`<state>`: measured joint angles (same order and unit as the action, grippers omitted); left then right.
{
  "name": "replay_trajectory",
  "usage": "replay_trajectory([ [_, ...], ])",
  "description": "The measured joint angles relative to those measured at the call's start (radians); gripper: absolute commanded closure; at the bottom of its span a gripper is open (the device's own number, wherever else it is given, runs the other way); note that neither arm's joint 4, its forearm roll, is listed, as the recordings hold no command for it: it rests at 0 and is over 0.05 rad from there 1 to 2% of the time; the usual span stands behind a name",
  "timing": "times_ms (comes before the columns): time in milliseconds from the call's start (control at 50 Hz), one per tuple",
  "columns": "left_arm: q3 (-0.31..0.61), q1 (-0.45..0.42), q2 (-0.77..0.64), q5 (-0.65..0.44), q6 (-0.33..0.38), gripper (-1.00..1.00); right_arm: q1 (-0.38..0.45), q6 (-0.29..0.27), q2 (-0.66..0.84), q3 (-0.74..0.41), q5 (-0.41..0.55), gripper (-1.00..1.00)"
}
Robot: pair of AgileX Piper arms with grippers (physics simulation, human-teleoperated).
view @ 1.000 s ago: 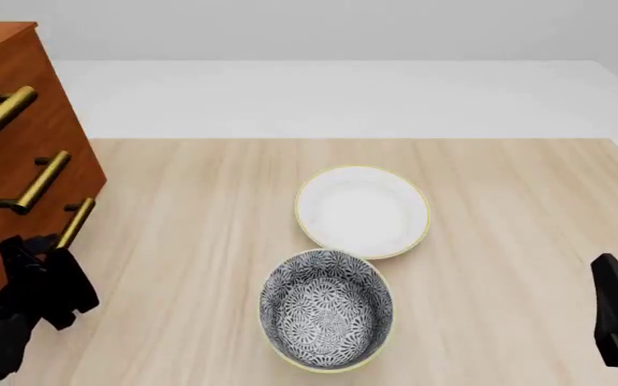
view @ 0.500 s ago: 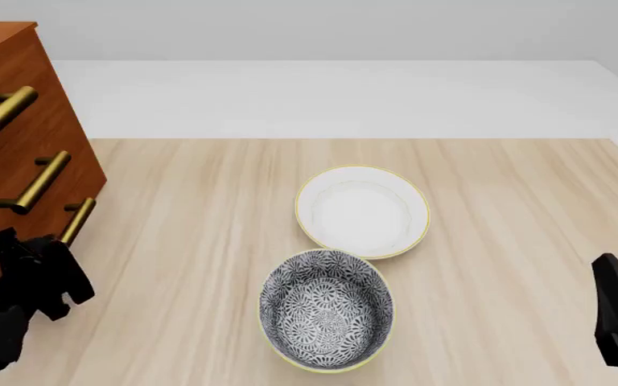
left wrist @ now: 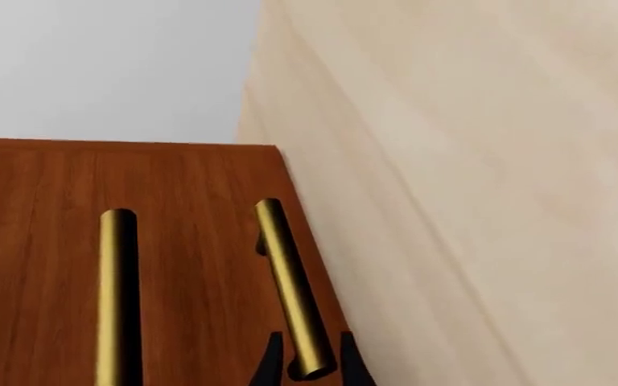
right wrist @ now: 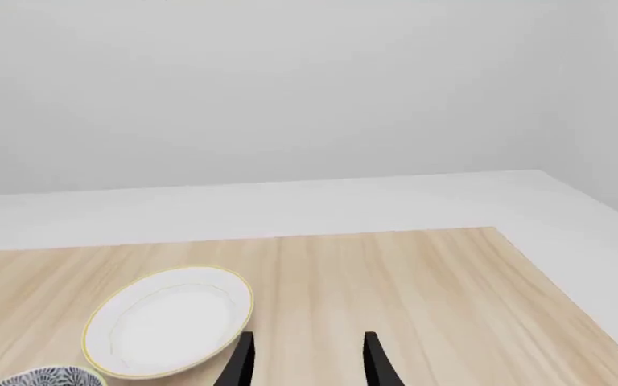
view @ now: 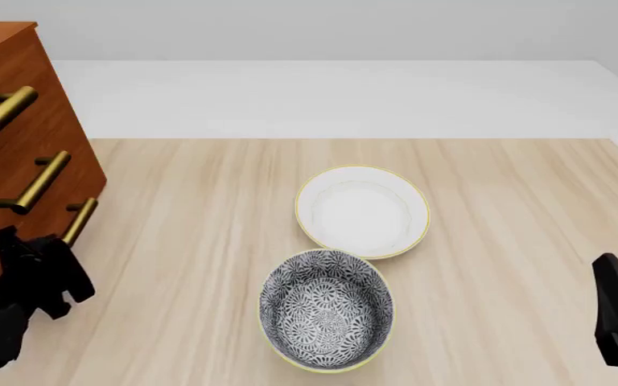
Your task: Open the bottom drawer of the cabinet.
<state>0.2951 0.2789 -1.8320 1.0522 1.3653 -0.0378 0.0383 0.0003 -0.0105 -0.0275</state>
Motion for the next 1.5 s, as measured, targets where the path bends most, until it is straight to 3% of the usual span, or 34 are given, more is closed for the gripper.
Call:
replay_trajectory([
  [480, -0.002, -0.036, 0.053, -0.083, -0.014, 1.00, -0.001, 0.006, 0.000, -0.004, -0.006, -1.00],
  [1500, -0.047, -0.223, 0.176, -0.216, -0.026, 1.00, 0.001, 0.016, 0.000, -0.001, -0.013, -1.00],
])
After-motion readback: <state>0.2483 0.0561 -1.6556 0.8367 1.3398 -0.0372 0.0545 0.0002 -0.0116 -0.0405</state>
